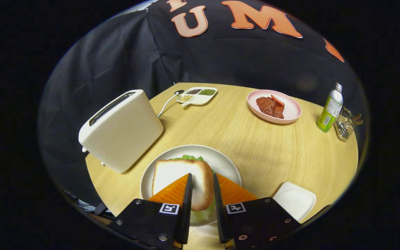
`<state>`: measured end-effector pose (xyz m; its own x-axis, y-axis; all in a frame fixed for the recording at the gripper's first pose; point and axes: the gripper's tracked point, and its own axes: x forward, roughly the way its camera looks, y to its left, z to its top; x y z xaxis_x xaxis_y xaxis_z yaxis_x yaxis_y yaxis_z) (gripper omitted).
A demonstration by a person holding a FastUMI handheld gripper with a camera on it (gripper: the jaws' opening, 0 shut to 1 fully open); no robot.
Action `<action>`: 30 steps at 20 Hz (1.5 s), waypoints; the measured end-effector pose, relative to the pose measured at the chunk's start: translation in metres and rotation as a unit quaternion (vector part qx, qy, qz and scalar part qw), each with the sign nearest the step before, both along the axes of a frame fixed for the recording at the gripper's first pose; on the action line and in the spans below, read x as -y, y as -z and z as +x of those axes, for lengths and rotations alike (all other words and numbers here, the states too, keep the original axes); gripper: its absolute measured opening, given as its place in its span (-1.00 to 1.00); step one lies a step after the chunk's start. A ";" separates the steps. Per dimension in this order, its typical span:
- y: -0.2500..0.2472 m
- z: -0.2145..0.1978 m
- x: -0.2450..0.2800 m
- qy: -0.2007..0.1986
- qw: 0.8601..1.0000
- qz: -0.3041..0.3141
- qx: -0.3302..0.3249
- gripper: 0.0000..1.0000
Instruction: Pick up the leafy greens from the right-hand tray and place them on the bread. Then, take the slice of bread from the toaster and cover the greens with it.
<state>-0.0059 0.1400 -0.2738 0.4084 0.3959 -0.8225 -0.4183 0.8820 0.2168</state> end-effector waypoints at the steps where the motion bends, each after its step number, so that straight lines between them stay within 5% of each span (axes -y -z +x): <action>1: 0.000 0.004 0.003 -0.002 1.000 -0.013 0.016 -0.24; 8: -0.064 0.038 0.030 0.032 0.983 -0.048 0.176 0.09; 18: -0.226 0.042 0.094 0.128 0.914 -0.036 0.382 0.54; 30: -0.304 0.003 0.134 0.189 0.855 -0.045 0.481 0.85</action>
